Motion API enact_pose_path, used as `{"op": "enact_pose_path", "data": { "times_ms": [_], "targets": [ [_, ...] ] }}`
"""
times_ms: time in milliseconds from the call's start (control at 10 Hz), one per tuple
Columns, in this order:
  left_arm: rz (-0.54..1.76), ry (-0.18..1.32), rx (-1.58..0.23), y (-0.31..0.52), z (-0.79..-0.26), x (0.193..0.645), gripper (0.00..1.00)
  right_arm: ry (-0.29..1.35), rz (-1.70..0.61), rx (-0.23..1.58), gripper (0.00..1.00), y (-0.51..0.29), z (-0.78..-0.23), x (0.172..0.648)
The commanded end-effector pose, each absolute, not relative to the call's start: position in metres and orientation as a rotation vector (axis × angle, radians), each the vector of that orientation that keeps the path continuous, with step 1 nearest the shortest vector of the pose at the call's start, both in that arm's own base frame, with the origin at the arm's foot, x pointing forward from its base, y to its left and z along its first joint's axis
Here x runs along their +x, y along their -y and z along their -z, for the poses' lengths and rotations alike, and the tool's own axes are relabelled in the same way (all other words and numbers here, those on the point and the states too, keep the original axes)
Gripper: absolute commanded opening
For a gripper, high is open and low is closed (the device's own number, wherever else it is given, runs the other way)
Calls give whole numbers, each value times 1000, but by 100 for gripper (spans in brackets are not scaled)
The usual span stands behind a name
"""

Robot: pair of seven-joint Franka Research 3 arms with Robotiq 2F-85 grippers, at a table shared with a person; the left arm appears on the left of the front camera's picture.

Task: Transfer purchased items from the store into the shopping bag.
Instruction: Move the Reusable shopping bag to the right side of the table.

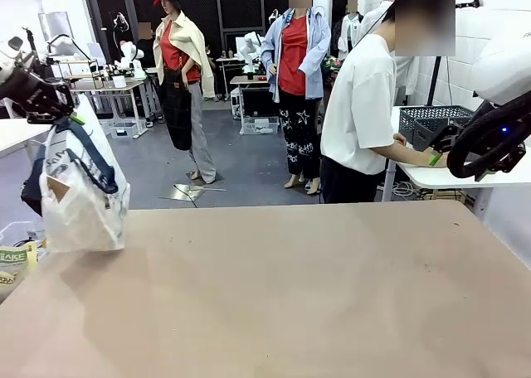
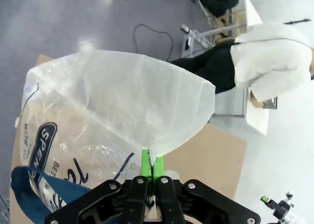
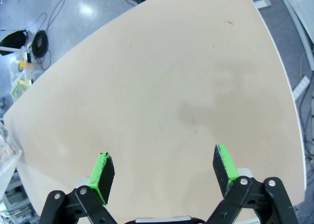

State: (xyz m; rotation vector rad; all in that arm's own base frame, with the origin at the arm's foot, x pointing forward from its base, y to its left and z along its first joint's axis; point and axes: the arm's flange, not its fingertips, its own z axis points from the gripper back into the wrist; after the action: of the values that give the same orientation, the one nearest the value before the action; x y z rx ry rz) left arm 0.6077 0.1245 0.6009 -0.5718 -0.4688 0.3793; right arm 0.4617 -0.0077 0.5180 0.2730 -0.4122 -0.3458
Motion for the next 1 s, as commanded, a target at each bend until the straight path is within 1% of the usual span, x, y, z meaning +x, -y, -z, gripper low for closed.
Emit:
{"op": "enact_pose_path", "data": {
  "times_ms": [0,200,500,600,900],
  "targets": [
    [-427,420,-541,-140,-616,626,0,408,340,265,100,8,-519,462],
    [-474,389,-539,-160,-614,637,0,408,340,265,100,8,-519,462],
    [-480,370,-544,-168,-608,644,0,408,340,265,100,8,-519,462],
    [-473,380,-534,-168,-608,646,12,408,340,265,100,8,-519,462],
    [-420,470,-533,-159,-613,638,71,408,340,265,100,8,-519,462]
  ]
}}
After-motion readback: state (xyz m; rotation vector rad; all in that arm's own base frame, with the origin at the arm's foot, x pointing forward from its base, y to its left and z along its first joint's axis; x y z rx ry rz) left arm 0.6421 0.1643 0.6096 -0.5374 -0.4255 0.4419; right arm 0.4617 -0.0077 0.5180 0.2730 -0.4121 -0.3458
